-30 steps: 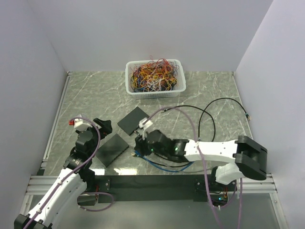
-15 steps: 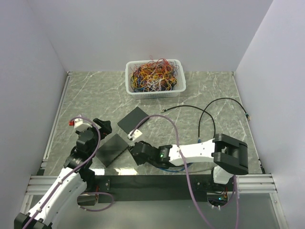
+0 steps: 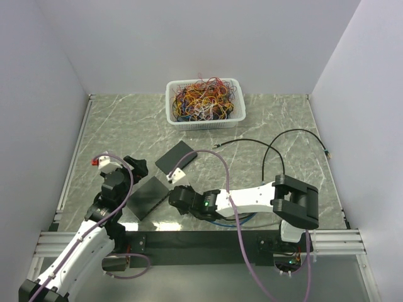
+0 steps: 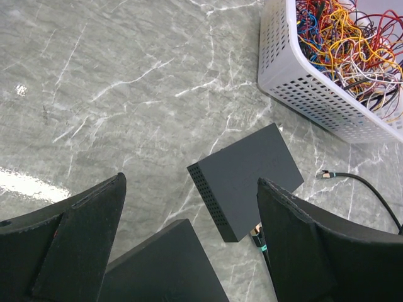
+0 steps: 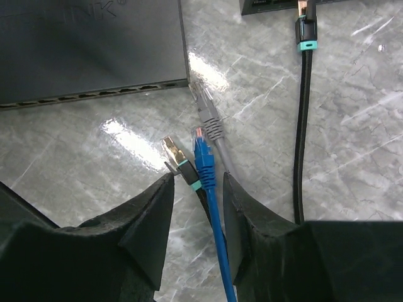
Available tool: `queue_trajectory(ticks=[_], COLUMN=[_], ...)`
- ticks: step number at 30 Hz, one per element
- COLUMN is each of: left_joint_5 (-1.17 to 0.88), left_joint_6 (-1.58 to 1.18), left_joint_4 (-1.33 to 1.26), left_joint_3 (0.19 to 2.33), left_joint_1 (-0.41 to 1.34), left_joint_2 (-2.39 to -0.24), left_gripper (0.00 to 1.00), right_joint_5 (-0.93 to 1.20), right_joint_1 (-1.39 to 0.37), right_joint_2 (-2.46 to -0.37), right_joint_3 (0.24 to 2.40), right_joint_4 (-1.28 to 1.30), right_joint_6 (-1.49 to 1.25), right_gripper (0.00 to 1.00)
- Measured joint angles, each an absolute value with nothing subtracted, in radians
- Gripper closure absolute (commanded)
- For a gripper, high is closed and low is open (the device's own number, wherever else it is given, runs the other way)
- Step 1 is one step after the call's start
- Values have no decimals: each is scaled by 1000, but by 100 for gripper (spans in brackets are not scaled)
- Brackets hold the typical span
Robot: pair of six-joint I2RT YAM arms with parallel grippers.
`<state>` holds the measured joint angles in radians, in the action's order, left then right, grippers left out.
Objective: Insert the plug into the switch port
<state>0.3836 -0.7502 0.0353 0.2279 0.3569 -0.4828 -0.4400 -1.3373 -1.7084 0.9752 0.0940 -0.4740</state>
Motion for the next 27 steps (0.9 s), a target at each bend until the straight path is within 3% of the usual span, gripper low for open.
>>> queue_trajectory(ticks=[9, 19, 27], left_joint_5=[384, 384, 384], left_joint_6=[-750, -751, -754], left_joint_4=[35, 35, 35], left_joint_3=[228, 228, 228], left_joint_1=[357, 357, 357], left_joint_2=[-488, -489, -489], left_gripper=[9, 9, 9], right_joint_5=[-431, -414, -413], right_joint_1=[-1335, -1332, -1330], right_joint_2=[-1710, -1725, -1723], right_joint_3=[942, 909, 907], right_joint_4=[90, 76, 70], right_joint_6=[-498, -521, -526], right_gripper=[60, 77, 85])
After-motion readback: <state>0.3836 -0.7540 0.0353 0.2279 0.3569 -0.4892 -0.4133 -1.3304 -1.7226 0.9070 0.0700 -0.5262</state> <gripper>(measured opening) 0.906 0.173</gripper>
